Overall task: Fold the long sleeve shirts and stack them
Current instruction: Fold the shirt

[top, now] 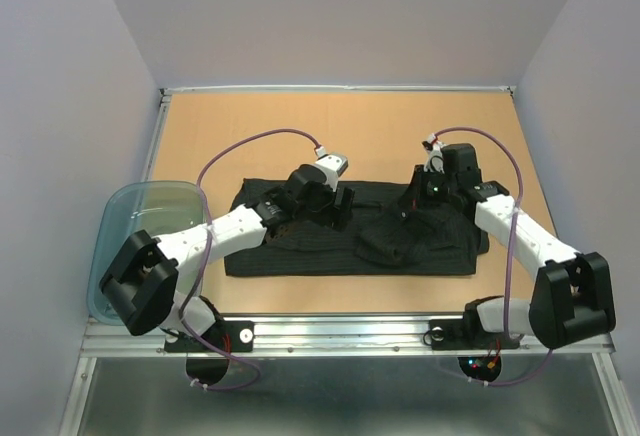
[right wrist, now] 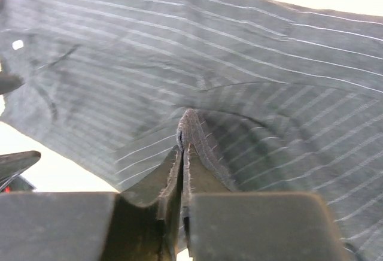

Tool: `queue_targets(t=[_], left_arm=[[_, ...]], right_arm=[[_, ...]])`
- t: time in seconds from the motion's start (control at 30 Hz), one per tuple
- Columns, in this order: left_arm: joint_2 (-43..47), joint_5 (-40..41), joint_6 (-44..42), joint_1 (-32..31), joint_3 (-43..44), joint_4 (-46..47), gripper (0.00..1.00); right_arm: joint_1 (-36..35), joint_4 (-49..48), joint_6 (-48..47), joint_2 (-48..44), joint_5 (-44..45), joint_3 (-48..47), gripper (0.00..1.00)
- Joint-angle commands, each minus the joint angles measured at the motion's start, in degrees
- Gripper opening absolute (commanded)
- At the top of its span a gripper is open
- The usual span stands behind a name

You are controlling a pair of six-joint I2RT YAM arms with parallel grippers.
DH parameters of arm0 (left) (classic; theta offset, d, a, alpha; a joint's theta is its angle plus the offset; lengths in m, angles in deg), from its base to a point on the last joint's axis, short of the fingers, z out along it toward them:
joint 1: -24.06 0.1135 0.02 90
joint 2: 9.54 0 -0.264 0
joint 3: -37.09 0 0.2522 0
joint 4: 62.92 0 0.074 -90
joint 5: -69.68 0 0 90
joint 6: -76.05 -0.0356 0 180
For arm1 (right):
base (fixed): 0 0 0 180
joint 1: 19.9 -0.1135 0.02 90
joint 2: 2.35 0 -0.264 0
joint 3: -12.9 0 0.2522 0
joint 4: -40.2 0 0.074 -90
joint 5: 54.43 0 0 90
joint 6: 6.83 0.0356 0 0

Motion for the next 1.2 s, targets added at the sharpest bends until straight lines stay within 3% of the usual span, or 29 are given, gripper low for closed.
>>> queue_targets(t=[0.0, 0.23, 0.4, 0.6, 0.77, 0.93, 1.17], left_arm=[[4.9, -6.0, -4.2, -0.1, -1.5, 7.3, 0.92], [6.0, -16.4, -11.6, -3.4, -1.5, 13.9, 0.92], [6.6, -25.2, -22.8, -4.6, -1.7, 15.3, 0.92], [7.8, -30.5, -32.2, -4.8, -0.8, 12.3, 0.81], [5.3, -34.4, -33.9, -4.8, 1.4, 10.0, 0.78], [1.1, -40.3, -32.9, -5.0, 4.9, 7.2, 0.66], [-2.5, -40.9, -30.6, -6.0, 6.9, 7.2, 0.55]], right_arm=[[-1.3, 0.9, -1.8, -4.2, -5.2, 2.9, 0.02], [-2.1, 2.3, -3.8, -11.4, -16.0, 4.5, 0.01], [-3.0, 5.8, -6.7, -15.2, -21.4, 4.1, 0.01], [-4.7, 9.0, -9.5, -16.4, -25.9, 2.0, 0.01], [-5.5, 9.7, -10.6, -16.5, -28.3, 0.5, 0.01], [-5.6, 9.8, -10.9, -16.5, -28.3, -0.2, 0.01], [-6.1, 9.8, -11.3, -16.4, -28.9, -0.3, 0.01]])
